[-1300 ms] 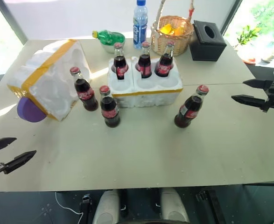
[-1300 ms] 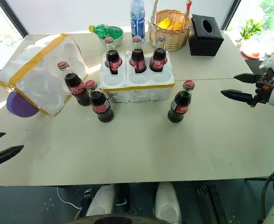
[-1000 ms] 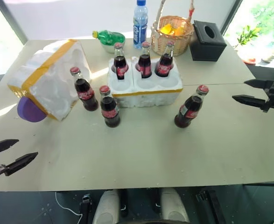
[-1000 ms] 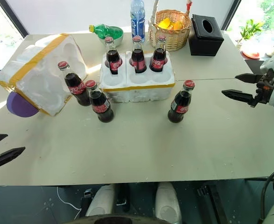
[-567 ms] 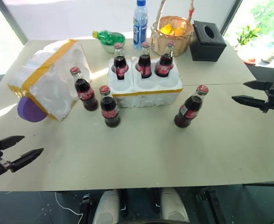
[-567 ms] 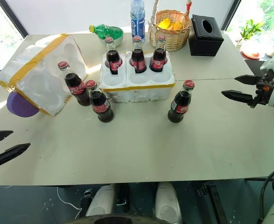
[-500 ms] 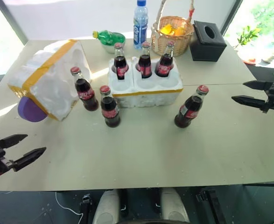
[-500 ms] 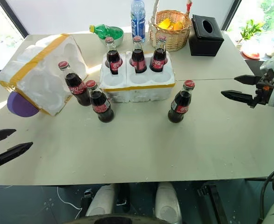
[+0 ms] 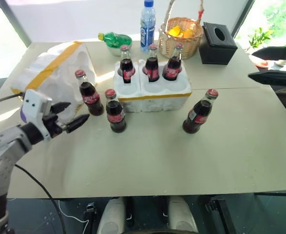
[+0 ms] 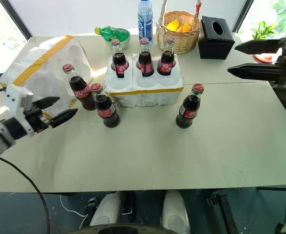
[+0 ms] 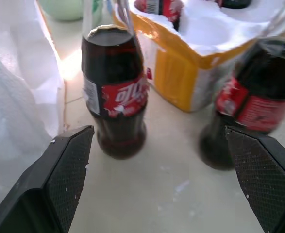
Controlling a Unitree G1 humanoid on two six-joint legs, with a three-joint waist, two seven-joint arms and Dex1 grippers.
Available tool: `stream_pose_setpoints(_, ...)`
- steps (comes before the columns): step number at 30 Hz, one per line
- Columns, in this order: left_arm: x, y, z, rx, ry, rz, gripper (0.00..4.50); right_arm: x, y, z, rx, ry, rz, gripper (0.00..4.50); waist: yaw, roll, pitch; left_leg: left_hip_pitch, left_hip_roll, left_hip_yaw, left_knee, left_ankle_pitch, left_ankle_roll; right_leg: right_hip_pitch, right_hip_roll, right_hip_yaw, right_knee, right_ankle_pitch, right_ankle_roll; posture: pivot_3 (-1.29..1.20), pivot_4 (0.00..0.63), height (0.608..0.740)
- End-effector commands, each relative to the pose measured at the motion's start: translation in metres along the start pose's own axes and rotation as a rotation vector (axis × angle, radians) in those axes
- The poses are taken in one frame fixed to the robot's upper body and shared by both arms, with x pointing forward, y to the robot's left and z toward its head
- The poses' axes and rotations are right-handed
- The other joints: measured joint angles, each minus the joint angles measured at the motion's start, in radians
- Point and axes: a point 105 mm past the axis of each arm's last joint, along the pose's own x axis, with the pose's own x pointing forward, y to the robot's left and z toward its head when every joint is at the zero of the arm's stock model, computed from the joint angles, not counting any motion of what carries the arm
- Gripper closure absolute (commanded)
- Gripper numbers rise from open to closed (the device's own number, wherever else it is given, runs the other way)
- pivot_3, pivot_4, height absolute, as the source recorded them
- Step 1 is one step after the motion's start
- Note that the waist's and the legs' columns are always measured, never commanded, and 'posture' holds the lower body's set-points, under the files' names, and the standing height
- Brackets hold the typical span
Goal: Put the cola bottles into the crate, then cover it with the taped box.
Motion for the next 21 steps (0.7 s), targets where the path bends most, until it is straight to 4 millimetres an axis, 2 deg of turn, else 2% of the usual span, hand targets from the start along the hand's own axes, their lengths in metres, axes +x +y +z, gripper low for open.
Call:
stream_pose_setpoints(1,0.018,0.009,0.008,0.052,-0.037,0.019,0.05,0.005,0.015,0.018,-0.059,-0.036,0.053,0.0,0.002,0.0,0.0,0.0,0.0,0.0,0.0,0.0,0.0,0.0,0.0,0.0,0.0,0.0,0.0,0.0,0.15,0.74)
stream_pose_setpoints(6,0.046,0.013,0.009,0.048,-0.054,0.0,0.05,0.013,0.025,0.029,-0.07,-0.084,0.096,0.0,0.001,-0.001,0.0,0.0,0.0,0.0,0.001,0.0,0.0,0.0,0.0,0.0,0.0,0.001,0.001,0.0,0.15,0.74)
stream_pose_setpoints(12,0.076,0.017,0.001,0.051,-0.026,0.004,0.05,0.023,0.032,0.037,-0.081,-0.117,0.128,0.0,0.001,-0.001,0.0,0.0,0.0,0.0,0.001,0.0,0.0,0.0,0.0,0.0,0.0,0.001,0.002,0.0,0.15,0.74)
stream_pose_setpoints(15,0.084,0.017,-0.003,0.061,-0.014,-0.008,0.87,0.026,0.032,0.039,-0.077,-0.135,0.123,0.0,0.003,-0.001,0.0,0.0,0.0,0.0,0.001,0.0,0.0,0.001,0.0,0.0,0.0,0.001,0.002,0.0,0.15,0.74)
stream_pose_setpoints(17,0.082,0.016,0.001,0.075,-0.016,-0.03,1.76,0.025,0.03,0.041,-0.075,-0.148,0.107,0.0,0.002,-0.001,0.0,0.0,0.0,0.001,0.002,0.0,0.0,0.001,0.0,0.0,0.0,0.001,0.002,0.0,0.15,0.74)
stream_pose_setpoints(21,0.073,0.009,0.018,0.117,-0.05,-0.122,1.79,0.023,0.028,0.044,-0.069,-0.168,0.078,0.0,0.001,-0.001,0.0,0.0,0.0,0.0,0.002,0.0,0.0,0.001,0.0,0.0,0.0,0.001,0.002,0.0,0.15,0.74)
